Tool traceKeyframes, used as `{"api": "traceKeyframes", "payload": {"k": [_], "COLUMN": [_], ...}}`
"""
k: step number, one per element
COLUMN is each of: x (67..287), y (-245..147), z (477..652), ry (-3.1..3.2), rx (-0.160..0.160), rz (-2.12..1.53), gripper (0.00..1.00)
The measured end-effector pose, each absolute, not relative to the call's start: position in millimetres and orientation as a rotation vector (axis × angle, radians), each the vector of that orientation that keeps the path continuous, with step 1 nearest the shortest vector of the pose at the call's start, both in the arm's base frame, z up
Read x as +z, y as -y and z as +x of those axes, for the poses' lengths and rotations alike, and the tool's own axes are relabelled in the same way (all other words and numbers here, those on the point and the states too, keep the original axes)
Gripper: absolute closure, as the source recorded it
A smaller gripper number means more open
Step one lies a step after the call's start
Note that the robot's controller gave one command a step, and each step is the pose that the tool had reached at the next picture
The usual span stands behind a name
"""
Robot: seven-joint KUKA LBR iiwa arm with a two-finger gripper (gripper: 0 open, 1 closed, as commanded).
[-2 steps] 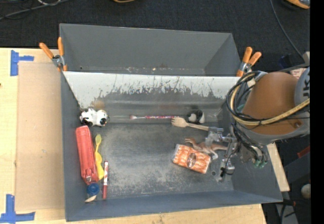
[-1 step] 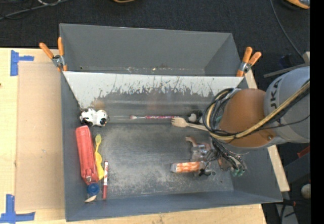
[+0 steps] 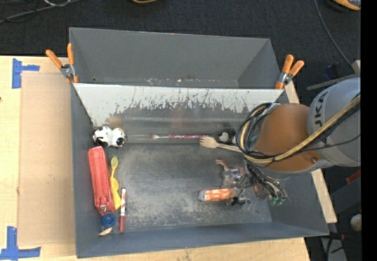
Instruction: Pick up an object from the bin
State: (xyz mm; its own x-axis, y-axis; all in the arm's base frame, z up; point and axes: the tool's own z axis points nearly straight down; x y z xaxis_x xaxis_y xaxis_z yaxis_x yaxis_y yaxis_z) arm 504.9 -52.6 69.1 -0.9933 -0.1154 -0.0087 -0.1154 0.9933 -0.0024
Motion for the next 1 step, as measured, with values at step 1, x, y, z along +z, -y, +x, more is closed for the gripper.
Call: {"api": "traceKeyframes", "payload": {"k": [1], "x": [126.5], "y": [53.7], "z": [502.2], "ry": [-3.132], "rx": [-0.001], "rz": [-0.202], "gripper": [1.00]}}
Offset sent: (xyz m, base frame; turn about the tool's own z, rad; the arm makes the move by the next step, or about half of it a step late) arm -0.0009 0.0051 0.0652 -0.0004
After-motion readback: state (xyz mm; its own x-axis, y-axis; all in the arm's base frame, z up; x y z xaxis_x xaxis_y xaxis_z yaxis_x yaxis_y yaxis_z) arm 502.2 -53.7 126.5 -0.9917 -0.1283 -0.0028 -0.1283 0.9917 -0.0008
